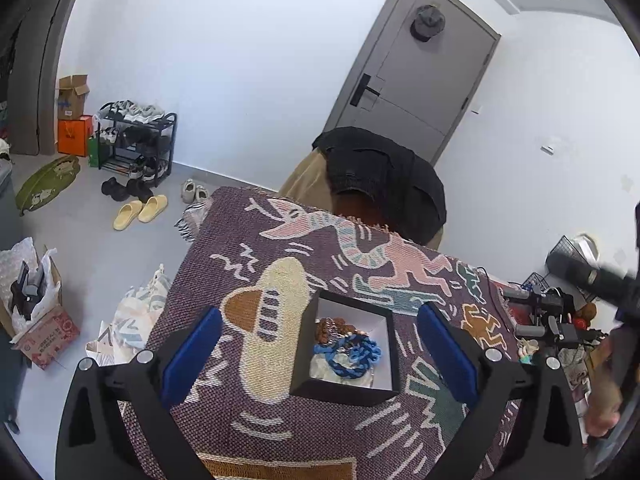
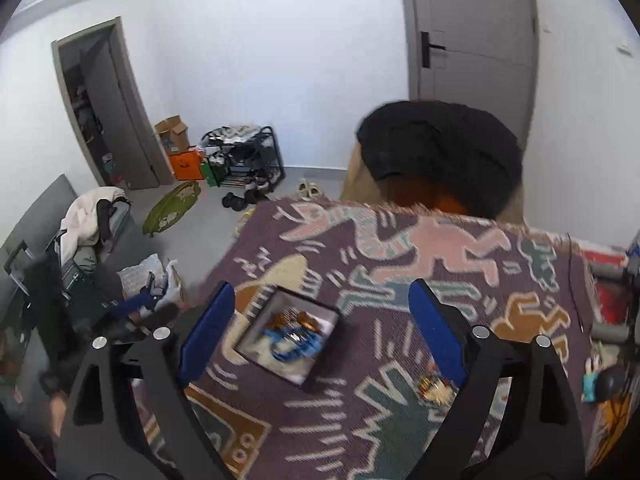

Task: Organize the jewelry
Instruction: 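Open the right tool to drop the silver chain into the black box, then lower the right tool onto the green bead bracelet and close it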

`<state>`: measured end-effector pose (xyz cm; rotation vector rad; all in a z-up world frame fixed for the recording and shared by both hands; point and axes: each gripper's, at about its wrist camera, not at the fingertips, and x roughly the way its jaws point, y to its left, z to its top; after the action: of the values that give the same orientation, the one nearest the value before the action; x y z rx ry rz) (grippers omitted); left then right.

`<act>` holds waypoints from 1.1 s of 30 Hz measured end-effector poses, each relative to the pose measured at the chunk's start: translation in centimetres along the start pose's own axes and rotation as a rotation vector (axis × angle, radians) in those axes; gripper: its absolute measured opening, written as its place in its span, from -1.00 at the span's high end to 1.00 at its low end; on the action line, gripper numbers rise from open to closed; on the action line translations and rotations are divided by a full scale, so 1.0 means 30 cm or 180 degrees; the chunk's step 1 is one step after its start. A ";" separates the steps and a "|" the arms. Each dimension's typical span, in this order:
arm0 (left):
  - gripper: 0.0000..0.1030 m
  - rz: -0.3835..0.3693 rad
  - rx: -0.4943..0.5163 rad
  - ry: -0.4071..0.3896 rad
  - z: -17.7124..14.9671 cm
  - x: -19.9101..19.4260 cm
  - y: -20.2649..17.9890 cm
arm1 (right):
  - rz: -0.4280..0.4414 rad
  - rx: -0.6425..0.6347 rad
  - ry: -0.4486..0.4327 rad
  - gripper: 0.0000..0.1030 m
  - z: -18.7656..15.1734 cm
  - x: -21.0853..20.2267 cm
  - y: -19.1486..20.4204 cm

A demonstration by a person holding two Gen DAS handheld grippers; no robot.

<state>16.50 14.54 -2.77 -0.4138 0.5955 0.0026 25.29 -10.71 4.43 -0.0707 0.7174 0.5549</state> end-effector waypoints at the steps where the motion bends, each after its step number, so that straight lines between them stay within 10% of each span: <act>1: -0.84 -0.0009 0.0019 0.0001 -0.001 0.000 -0.008 | -0.0024 0.0054 0.0019 -0.75 -0.030 -0.001 -0.035; 22: -0.73 -0.0259 0.0732 0.0327 -0.127 0.159 -0.369 | -0.0152 0.0916 0.0317 -0.72 -0.352 0.061 -0.471; 28: -0.51 -0.0371 0.0906 0.0532 -0.197 0.248 -0.459 | 0.0072 0.1347 0.0599 0.07 -0.432 0.164 -0.573; 33: -0.36 -0.0353 0.0941 0.0656 -0.226 0.318 -0.504 | 0.0188 0.1603 0.0806 0.35 -0.495 0.259 -0.619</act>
<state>22.55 -3.02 -7.32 -0.1596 0.7626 -0.2339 30.50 -26.70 -14.10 0.3558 1.0912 0.4114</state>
